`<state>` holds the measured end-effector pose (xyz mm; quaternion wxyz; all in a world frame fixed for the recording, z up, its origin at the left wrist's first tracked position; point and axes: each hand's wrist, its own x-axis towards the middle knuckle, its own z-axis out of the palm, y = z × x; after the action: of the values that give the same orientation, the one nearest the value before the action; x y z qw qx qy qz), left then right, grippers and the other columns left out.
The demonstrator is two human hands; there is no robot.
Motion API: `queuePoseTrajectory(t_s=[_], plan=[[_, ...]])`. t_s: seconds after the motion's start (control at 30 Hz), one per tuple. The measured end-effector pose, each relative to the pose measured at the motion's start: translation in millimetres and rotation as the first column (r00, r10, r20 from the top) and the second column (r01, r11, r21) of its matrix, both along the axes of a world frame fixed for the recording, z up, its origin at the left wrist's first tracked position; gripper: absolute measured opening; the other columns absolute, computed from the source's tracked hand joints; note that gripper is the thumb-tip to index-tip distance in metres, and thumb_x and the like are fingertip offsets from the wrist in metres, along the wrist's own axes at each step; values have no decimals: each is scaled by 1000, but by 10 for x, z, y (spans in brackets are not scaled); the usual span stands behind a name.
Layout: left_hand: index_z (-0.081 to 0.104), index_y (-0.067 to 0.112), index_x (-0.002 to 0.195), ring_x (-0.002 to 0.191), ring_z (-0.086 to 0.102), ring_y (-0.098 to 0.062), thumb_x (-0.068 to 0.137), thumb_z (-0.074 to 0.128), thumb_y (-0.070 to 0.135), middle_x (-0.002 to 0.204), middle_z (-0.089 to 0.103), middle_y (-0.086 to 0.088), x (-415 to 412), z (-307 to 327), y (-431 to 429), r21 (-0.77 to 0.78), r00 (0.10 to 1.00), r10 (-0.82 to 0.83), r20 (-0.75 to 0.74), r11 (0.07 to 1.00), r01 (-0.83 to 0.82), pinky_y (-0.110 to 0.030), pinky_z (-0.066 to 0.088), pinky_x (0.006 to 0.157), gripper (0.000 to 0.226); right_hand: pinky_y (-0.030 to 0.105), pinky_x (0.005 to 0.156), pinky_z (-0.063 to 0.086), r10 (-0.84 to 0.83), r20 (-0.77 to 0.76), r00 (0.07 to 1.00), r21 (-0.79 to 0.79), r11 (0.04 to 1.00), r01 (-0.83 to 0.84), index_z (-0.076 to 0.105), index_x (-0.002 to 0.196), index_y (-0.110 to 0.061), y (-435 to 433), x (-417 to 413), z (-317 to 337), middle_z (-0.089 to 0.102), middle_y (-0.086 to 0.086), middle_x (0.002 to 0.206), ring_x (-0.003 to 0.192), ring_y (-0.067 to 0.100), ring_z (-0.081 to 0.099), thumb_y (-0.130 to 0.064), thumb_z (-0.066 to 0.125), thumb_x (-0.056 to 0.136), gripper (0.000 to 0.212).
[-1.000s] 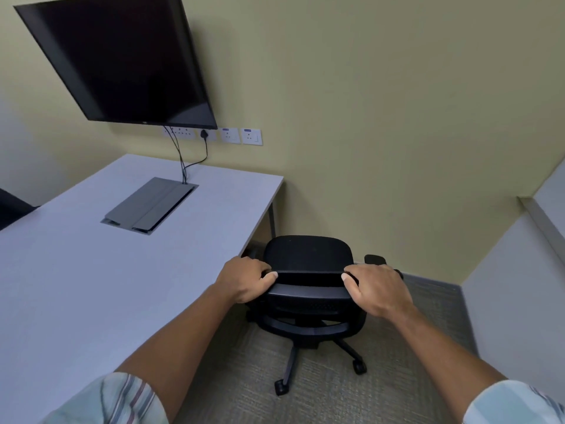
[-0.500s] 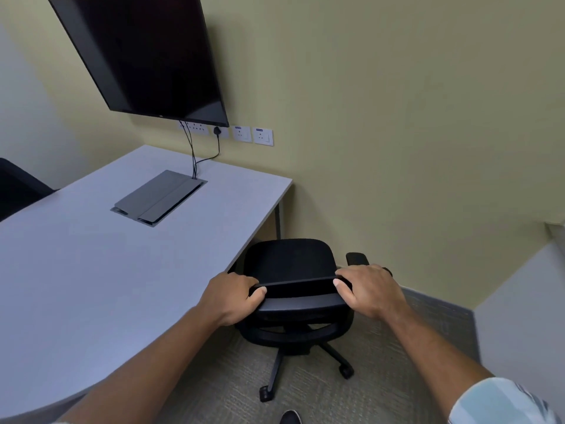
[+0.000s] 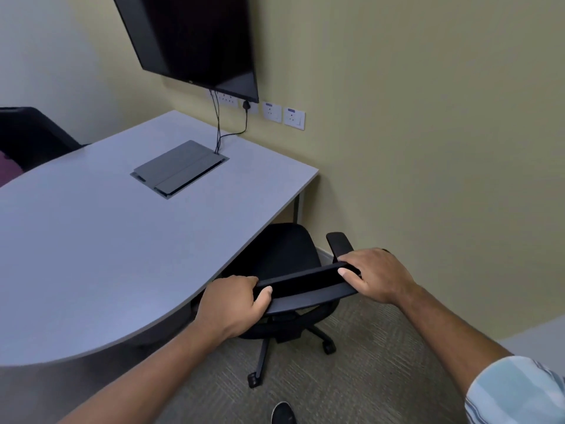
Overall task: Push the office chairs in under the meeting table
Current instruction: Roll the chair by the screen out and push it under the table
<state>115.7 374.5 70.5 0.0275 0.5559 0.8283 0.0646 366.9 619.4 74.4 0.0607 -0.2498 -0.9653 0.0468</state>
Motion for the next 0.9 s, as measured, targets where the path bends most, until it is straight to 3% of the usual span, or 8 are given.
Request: queuePoseTrajectory(t_s=[0.1,0.23,0.37,0.7,0.9], plan=[[64,29,84,66,59,-10,98,21,69,68,63,7,106,-29,75,44,998,60,8,997,-60,-36,53,65,60,41,91,55,42,-6,999,3,999,-42,75,131,-21,255,-69,-6,79,-4,120,106,20,73,-63,36,101,65],[56,30,75,58,54,-9,100,23,67,61,56,9,238,-39,195,92,993,113,13,989,-114,-31,46,56,55,46,88,56,81,20,997,12,997,-81,75,116,-21,545,-170,11,79,-4,106,96,22,71,-67,34,100,63],[55,30,76,58,53,-9,100,23,68,63,56,8,327,-36,334,79,986,169,6,983,-168,-32,50,57,55,46,87,55,133,24,991,36,990,-134,74,111,-21,826,-266,-4,78,-4,102,93,23,70,-68,35,101,62],[60,33,88,62,56,-9,101,21,69,69,58,11,572,-18,659,77,955,292,43,952,-295,-36,55,70,55,43,85,55,283,-29,959,-7,959,-283,75,128,-23,1438,-421,-85,79,-8,110,96,21,71,-66,40,100,62],[65,30,91,60,53,-10,102,33,67,68,59,14,784,-44,977,158,918,394,39,905,-395,-33,43,61,50,39,89,53,396,-54,917,9,918,-396,76,128,-22,1927,-522,-149,80,-9,117,102,17,74,-69,43,101,63]])
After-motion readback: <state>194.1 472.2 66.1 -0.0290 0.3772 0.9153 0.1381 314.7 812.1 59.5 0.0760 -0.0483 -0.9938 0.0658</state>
